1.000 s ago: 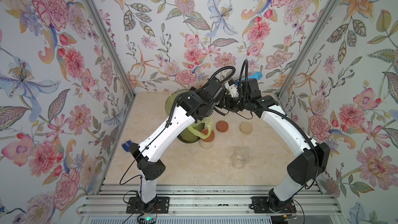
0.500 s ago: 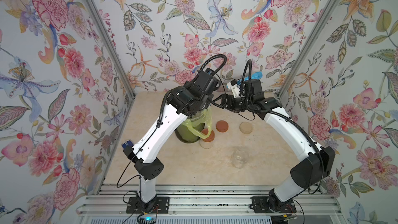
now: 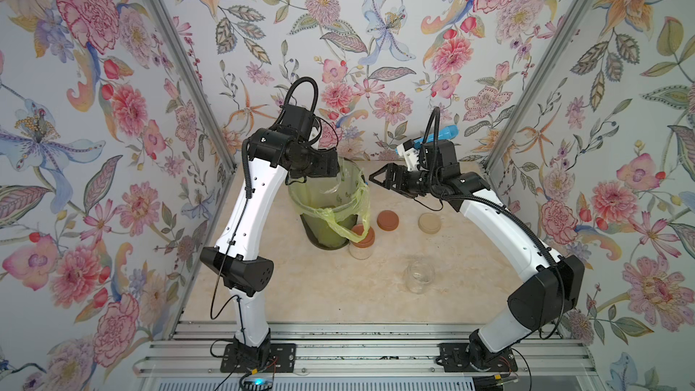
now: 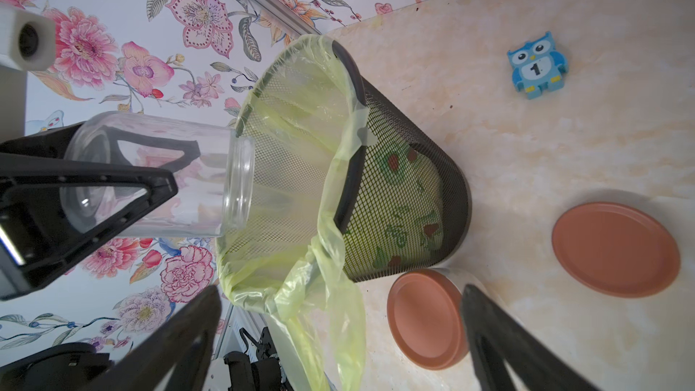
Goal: Empty moldy rice from jars
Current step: Pour the moldy rice from the jar into the trash bin.
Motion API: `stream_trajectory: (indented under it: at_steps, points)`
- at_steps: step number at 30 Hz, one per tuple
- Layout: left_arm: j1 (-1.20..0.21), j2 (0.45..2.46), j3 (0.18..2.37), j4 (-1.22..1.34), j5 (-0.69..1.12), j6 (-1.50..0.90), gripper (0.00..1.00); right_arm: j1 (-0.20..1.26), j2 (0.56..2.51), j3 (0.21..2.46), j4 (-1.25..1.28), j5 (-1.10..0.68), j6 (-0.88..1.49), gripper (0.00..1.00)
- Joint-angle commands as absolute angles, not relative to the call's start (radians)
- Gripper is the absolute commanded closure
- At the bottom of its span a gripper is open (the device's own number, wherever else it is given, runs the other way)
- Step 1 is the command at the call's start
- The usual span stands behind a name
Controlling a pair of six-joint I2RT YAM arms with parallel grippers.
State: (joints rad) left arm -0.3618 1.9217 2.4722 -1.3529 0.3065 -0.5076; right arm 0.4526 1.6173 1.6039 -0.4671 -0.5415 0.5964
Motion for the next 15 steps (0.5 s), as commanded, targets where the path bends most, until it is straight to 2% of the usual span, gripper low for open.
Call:
stream_trajectory:
  at_steps: [1, 7, 9, 12, 15]
  points:
    - [-0.287, 1.885, 2.506, -1.241, 0.567, -0.619, 1.00, 0.466, 1.598, 1.604, -0.429, -0.536, 0.612, 0.00]
    - [-0.173, 1.751, 2.237, -0.922, 0.822, -0.801, 1.00, 0.473, 1.601, 1.609, -0.428, -0.528, 0.612, 0.00]
    - [-0.146, 1.673, 2.068, -0.702, 0.910, -0.928, 1.00, 0.473, 1.601, 1.608, -0.428, -0.526, 0.612, 0.00]
    - [-0.111, 1.573, 1.819, -0.359, 0.973, -1.157, 1.00, 0.473, 1.600, 1.605, -0.426, -0.523, 0.614, 0.00]
    - [-0.103, 1.528, 1.753, -0.301, 0.985, -1.190, 1.00, 0.473, 1.599, 1.602, -0.426, -0.522, 0.615, 0.00]
